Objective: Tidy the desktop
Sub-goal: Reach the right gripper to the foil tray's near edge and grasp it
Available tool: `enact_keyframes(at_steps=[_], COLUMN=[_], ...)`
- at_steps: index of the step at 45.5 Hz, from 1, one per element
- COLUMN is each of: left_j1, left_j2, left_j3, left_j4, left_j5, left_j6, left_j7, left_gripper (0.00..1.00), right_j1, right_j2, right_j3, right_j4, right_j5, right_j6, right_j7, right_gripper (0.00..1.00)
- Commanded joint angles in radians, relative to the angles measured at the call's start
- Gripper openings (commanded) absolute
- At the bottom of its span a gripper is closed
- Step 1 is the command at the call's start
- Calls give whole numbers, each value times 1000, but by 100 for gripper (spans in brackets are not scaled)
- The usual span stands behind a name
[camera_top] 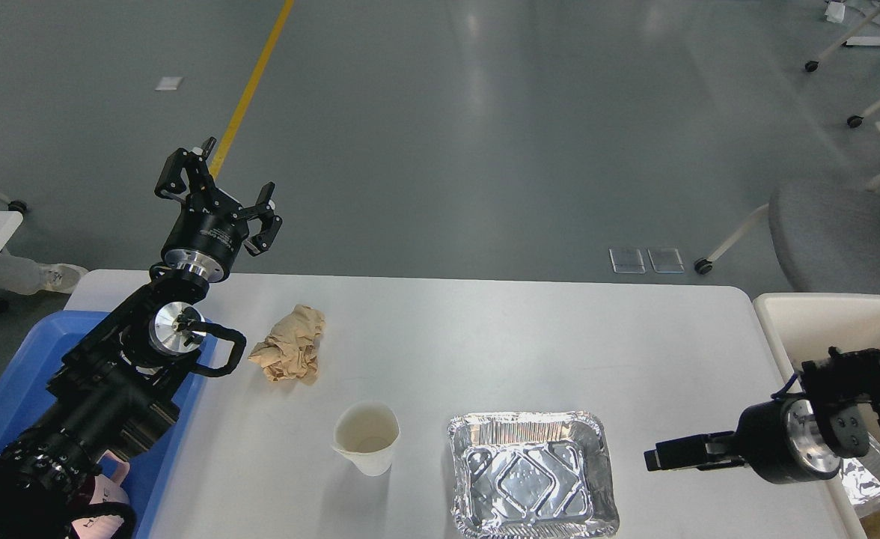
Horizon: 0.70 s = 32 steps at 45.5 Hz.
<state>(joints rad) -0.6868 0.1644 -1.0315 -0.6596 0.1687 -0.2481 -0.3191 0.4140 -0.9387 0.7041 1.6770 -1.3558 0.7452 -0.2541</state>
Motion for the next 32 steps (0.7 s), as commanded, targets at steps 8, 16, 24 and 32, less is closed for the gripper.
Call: enact_keyframes(at_steps=[8,16,24,32], left_j1=[3,3,12,18], left_j2=[1,9,11,9], left_j3=[-1,-1,-2,-2], left_j4=[0,0,0,3], left_j5=[0,0,0,0], left_j6=[1,0,-3,-5], left_j7=[0,0,-2,-3], left_gripper=[97,97,97,97], right_j1=[-12,-14,-17,-43], right_j2=[242,322,356,377], right_j3=[5,3,3,3], right_j4=[-129,-204,-252,-278], right_j5=[-212,-261,-287,-287], right_j6=[-4,-15,-29,-56], right_j7=[-4,-4,-4,-11], right_gripper=[98,96,95,93])
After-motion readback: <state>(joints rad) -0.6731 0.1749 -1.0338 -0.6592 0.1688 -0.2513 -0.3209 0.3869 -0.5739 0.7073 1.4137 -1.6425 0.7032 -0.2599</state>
